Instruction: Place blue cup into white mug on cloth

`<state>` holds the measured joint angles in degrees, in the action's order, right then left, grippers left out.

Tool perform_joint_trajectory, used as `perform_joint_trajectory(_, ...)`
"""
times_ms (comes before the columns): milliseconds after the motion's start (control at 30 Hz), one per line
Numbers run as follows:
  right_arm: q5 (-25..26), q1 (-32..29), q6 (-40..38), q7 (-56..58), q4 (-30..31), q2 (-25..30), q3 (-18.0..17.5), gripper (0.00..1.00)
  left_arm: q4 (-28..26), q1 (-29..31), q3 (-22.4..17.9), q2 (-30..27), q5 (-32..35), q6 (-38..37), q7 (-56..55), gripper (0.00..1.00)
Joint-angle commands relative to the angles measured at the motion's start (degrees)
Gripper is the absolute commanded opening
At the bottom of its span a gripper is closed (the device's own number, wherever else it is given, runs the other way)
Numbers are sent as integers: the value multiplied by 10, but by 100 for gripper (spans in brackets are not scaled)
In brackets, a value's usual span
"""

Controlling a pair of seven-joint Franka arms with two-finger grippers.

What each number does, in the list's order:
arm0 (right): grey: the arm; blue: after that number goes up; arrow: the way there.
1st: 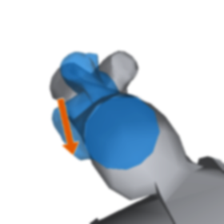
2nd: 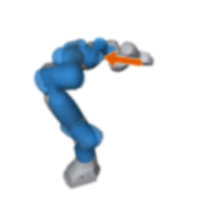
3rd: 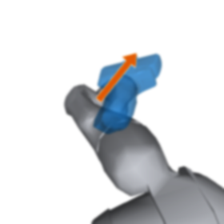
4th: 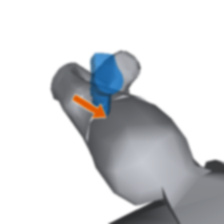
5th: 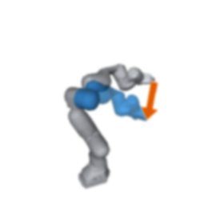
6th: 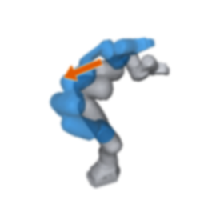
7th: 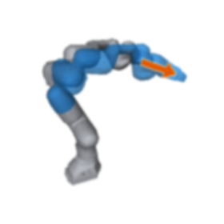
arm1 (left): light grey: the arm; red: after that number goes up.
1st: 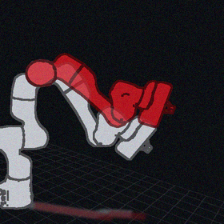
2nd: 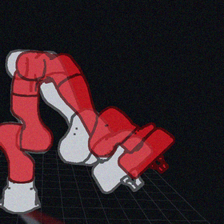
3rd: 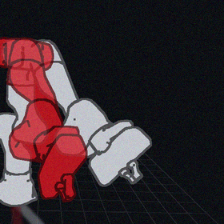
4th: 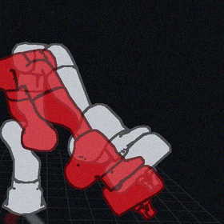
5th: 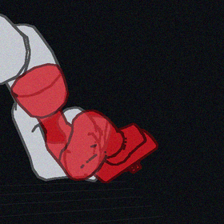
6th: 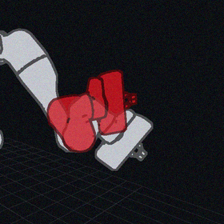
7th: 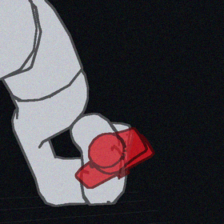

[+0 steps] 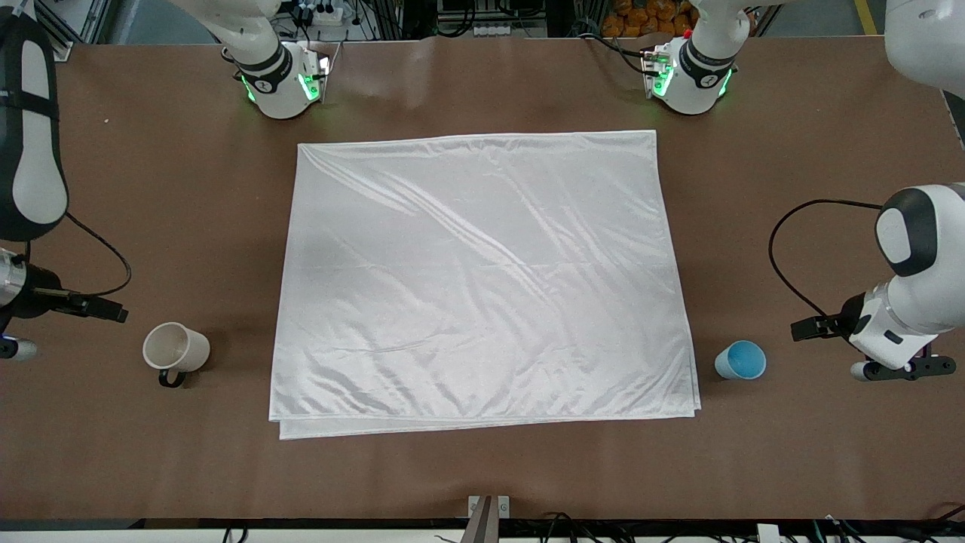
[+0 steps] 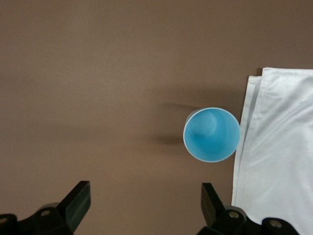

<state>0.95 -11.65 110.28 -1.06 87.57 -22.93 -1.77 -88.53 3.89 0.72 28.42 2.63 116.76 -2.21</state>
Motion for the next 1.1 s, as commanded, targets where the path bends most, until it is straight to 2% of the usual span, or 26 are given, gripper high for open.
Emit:
perform_joint_trajectory(0, 6, -5, 34, 4, -24, -35, -5, 100, 13, 0, 2, 19, 2, 17, -2, 100)
perform_joint_trajectory(267, 8, -7, 109, 4, -24, -78, -5, 100, 14, -7, 5, 36, 3, 41, -3, 100)
perform_joint_trajectory(1067, 6, -12, 223, 4, -23, -171, -4, 100, 13, -12, 8, 76, 4, 74, -2, 99)
